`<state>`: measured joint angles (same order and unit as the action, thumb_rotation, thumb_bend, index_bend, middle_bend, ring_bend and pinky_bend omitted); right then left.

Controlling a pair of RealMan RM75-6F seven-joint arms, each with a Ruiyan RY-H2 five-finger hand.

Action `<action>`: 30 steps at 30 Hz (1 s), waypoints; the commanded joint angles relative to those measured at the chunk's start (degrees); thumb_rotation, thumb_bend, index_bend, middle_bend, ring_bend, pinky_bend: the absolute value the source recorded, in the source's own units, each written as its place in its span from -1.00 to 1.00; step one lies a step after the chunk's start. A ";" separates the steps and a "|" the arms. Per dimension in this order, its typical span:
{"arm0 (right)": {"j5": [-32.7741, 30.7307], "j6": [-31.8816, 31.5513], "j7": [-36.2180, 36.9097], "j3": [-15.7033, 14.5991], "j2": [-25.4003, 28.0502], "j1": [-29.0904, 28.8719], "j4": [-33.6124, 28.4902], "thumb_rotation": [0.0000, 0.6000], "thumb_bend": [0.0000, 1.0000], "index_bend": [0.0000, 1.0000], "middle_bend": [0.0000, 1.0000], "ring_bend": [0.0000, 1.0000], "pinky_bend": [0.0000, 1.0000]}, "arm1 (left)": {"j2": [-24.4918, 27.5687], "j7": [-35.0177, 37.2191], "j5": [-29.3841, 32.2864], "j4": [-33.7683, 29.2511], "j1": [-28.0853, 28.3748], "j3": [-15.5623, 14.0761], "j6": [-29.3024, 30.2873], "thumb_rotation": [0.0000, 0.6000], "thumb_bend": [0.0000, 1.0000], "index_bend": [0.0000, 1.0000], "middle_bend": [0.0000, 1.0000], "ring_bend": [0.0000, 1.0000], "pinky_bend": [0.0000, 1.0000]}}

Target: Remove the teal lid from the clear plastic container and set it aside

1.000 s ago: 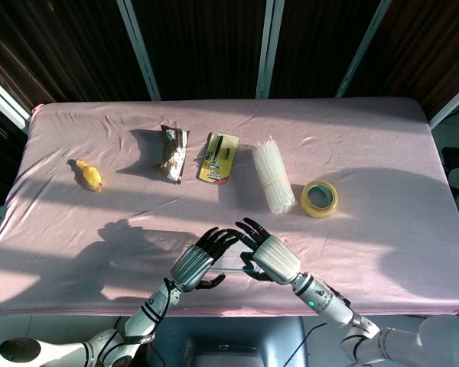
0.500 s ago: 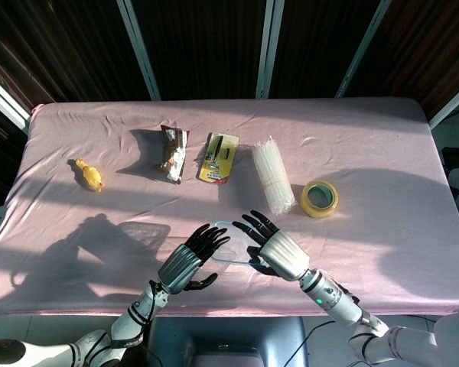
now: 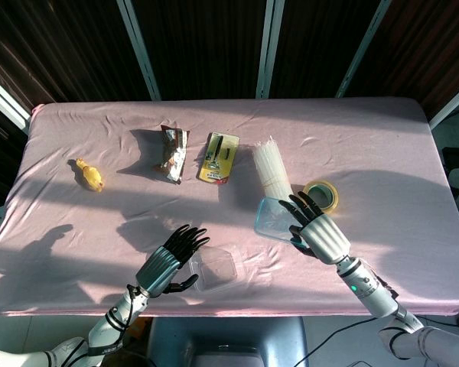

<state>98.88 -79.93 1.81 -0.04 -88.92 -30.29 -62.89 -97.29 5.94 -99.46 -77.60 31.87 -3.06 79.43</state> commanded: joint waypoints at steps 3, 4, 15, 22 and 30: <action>-1.75 5.11 1.94 -1.99 -4.80 0.61 8.17 1.00 0.04 0.38 -0.57 -0.94 -1.00 | 2.59 -0.25 -0.53 -0.88 -2.23 -1.71 1.85 1.00 -0.36 -1.00 -1.00 -1.00 -1.00; -1.74 5.94 1.96 -2.32 -5.82 0.51 9.41 1.00 0.04 0.21 -0.57 -0.94 -1.00 | 3.03 0.11 -0.59 -0.78 -2.89 -2.04 2.54 1.00 -0.36 -1.00 -1.00 -1.00 -1.00; -0.25 5.44 1.69 -3.94 -7.02 0.95 7.68 1.00 -0.63 -1.00 -0.80 -1.00 -1.00 | 3.50 4.49 -0.08 3.11 -6.17 -2.72 4.83 1.00 -0.36 -1.00 -1.00 -1.00 -1.00; -0.38 3.88 -3.65 -5.04 0.88 3.14 -2.08 1.00 -0.77 -1.00 -0.99 -1.00 -1.00 | 6.28 5.51 -1.43 3.04 -9.14 -3.73 9.20 1.00 -0.36 -1.00 -1.00 -1.00 -1.00; -6.91 -3.23 -15.27 -6.40 16.75 12.93 -23.03 1.00 -0.77 -1.00 -1.00 -1.00 -1.00 | 20.73 -13.62 5.98 -8.92 -17.88 -6.89 10.68 1.00 -0.34 -1.00 -1.00 -1.00 -1.00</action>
<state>96.19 -79.59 -7.39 -5.62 -78.98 -22.64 -77.48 -83.01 2.55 -98.05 -80.49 18.76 -8.57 89.10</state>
